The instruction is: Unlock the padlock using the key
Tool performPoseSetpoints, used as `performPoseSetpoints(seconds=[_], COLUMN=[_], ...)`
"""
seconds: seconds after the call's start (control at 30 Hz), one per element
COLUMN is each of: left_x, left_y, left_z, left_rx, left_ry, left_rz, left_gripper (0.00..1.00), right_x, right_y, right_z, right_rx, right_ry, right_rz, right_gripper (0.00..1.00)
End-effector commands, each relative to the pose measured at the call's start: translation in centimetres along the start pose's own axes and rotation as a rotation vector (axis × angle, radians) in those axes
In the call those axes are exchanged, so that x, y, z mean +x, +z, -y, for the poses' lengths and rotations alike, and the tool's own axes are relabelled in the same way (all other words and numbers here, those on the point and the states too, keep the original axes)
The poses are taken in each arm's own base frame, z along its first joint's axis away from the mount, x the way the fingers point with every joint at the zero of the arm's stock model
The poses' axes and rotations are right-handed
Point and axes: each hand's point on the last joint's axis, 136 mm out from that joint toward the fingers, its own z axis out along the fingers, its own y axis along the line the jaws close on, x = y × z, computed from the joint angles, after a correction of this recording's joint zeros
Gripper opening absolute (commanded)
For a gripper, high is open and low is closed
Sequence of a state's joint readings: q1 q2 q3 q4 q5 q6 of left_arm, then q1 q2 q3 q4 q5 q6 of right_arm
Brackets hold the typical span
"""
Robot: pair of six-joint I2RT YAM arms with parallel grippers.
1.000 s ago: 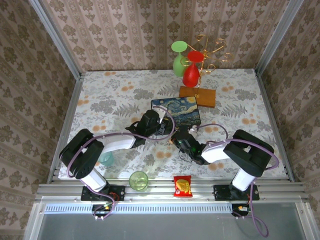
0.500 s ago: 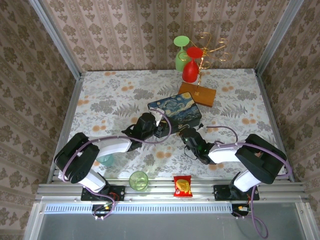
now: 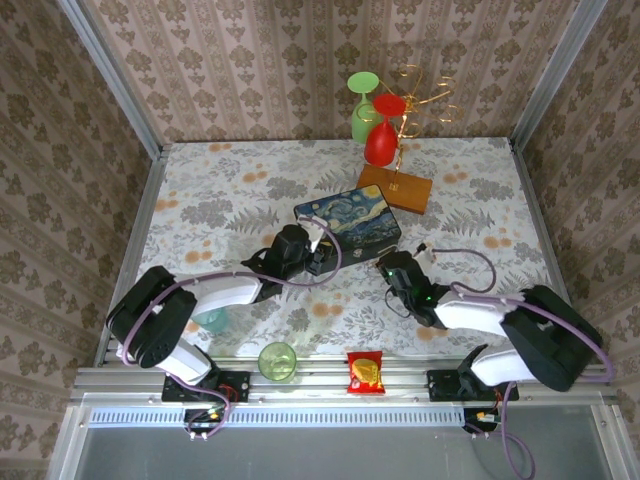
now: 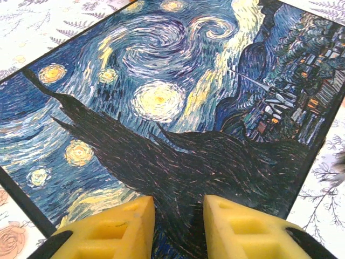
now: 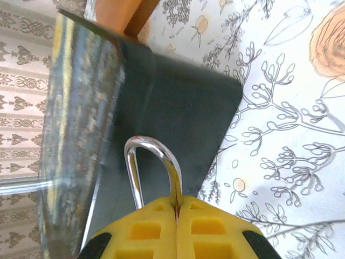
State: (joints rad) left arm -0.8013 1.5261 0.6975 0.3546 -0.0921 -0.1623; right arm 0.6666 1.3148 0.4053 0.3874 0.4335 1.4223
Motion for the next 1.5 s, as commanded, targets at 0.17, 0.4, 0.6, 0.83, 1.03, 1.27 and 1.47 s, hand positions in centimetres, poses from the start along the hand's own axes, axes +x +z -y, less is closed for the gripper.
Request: performPoseSetpoints(seconds=[0.17, 0.4, 0.6, 0.83, 1.03, 1.27, 1.47], left_x=[3.6, -0.2, -3.6, -4.0, -3.6, -2.6, -1.6], left_y=[-1.2, -2.4, -4.9, -8.2, -9.7, -10.2, -11.0], left_z=[-4.3, -5.8, -5.4, -5.8, -5.8, -5.6, -5.5], left_rx=[-0.116, -0.132, -0.097, -0.090, -0.078, -0.064, -0.059], left_ry=[-0.042, -0.082, -0.118, -0.158, -0.192, -0.220, -0.241], left_rz=[-0.167, -0.078, 0.017, 0.063, 0.073, 0.061, 0.064], left_gripper=[0.34, 0.47, 0.54, 0.57, 0.57, 0.57, 0.57], right_x=[-3.9, -2.7, -1.4, 1.1, -0.7, 1.2, -2.5], right_y=[-4.6, -6.2, -5.3, -3.5, -4.9, -4.5, -6.5], right_z=[3.1, 4.2, 4.7, 5.8, 5.8, 5.7, 6.4], right_rx=[0.188, 0.372, 0.494, 0.545, 0.607, 0.631, 0.728], right_ry=[-0.355, -0.692, -0.828, -0.884, -0.938, -1.001, -1.028], right_rz=[-0.056, -0.329, -0.491, -0.592, -0.539, -0.571, -0.486], right_gripper=[0.00, 0.00, 0.00, 0.00, 0.00, 0.00, 0.00])
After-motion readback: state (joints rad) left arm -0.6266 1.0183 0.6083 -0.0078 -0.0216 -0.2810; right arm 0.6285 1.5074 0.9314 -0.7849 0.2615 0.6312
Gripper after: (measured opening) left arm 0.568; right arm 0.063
